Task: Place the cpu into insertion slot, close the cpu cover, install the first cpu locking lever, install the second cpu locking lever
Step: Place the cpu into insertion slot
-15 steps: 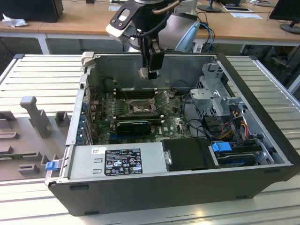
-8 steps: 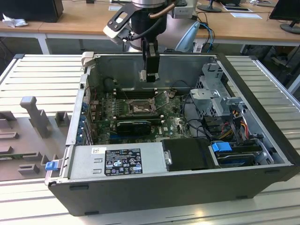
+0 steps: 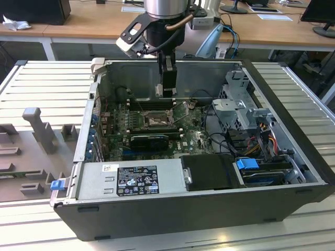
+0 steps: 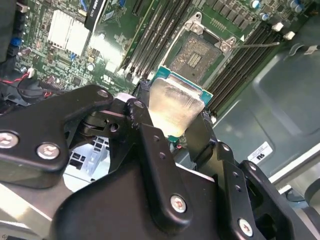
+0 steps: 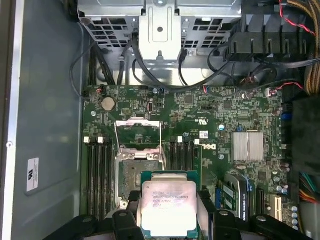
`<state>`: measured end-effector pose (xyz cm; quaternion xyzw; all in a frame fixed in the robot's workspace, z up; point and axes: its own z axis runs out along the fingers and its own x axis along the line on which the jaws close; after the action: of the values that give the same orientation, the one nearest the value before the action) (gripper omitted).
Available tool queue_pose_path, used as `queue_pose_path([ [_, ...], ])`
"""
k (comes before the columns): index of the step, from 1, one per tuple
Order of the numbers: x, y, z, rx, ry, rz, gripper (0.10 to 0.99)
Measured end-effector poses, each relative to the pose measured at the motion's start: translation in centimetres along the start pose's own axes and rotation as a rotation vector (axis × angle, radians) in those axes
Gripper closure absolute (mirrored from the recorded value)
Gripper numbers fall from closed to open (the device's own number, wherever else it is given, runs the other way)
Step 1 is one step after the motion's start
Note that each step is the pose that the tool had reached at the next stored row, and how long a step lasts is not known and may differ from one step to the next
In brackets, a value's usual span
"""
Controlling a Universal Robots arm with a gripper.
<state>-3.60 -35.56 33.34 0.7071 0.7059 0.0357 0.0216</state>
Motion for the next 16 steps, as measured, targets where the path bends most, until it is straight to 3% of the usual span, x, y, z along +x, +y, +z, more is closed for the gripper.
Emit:
queue_pose_path([
  [3,0.0,-0.09,1.01,0.0,-0.0002,0.0,0.557],
  [16,0.85,-0.31,3.59,0.001,-0.0002,0.0,0.557],
])
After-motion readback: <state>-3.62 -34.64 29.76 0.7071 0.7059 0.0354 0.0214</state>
